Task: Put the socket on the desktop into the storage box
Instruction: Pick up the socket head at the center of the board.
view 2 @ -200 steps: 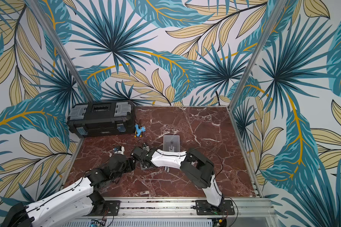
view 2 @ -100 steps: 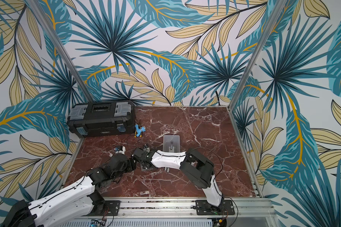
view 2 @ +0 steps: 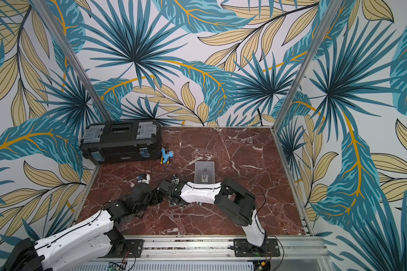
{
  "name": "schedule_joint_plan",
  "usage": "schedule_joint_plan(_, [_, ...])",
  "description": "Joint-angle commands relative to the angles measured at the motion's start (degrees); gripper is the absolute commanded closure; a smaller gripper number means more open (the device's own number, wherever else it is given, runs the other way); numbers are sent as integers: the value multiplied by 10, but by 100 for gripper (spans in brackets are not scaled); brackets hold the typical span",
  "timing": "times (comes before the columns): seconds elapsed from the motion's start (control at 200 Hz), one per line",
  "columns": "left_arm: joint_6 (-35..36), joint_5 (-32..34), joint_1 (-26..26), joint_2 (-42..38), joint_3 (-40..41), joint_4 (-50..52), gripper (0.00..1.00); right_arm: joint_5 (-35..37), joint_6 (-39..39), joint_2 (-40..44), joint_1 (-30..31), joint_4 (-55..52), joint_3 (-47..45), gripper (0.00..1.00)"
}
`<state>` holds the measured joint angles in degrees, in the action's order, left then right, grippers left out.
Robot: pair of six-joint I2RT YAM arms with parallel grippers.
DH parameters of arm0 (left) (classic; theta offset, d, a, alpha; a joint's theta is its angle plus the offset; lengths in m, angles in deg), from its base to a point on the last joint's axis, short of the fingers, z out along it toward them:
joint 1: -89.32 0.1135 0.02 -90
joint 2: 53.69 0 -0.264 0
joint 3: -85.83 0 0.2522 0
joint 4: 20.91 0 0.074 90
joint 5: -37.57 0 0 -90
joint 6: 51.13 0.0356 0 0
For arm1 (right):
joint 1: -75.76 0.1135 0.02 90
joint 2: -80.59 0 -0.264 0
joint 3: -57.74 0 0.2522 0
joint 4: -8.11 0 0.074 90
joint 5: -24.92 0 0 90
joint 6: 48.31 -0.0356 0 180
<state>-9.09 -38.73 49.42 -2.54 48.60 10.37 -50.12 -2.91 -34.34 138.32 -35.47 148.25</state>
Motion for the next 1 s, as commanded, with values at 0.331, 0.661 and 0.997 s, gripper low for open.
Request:
schedule_joint_plan(0.331, [7, -13, 3, -6, 17, -10, 33, 9, 7, 52, 5, 21, -59, 100])
schedule_joint_plan(0.661, [4, -26, 3, -2, 22, -34, 34, 65, 42, 187, 5, 40, -101, 100])
schedule_joint_plan(0.997, [9, -68, 3, 8, 16, -42, 34, 120, 54, 305, -15, 28, -129, 100])
